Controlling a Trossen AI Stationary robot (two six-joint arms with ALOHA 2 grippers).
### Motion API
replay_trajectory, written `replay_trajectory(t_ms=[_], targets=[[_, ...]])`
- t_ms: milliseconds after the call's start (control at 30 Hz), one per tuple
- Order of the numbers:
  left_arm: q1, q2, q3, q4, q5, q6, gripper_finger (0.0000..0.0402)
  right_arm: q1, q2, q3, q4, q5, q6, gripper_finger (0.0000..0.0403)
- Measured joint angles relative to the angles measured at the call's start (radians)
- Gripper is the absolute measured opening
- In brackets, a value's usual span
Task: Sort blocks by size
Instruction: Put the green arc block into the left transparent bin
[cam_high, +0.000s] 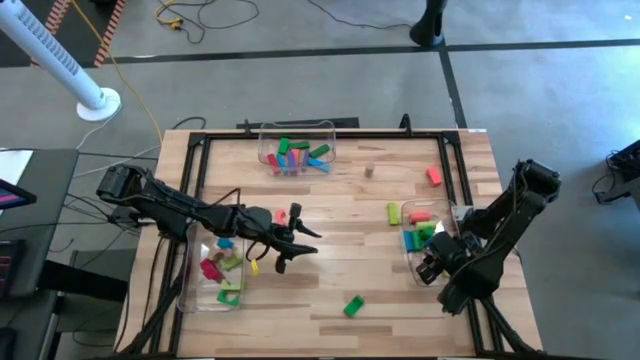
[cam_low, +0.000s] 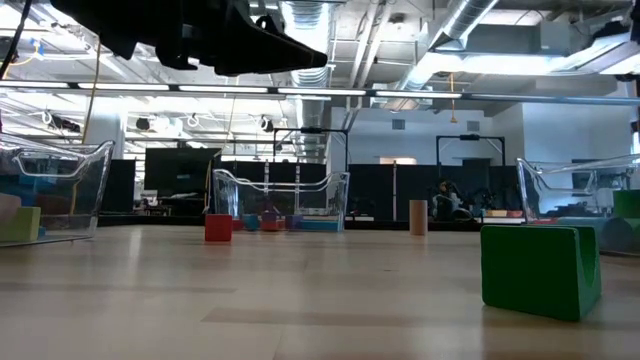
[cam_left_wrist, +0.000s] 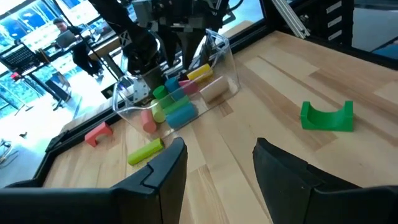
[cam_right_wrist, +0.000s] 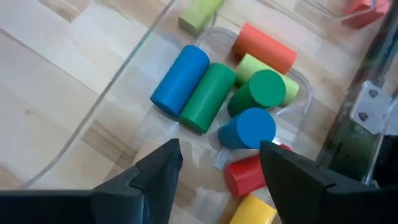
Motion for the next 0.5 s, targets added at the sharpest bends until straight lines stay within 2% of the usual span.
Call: replay_trajectory(t_ms=[167,500], targets=[[0.000,-0.010,0.000,-0.044,-0.028,0.011,0.0176,0.000,0.000,0.019,0.000,0.044,-0.011,0.0249],[0.000,-0.118,0.000,-0.221,-0.112,0.019,0.0176,0.000,0.000,0.086,0.013,0.242,-0.122,0.0249]])
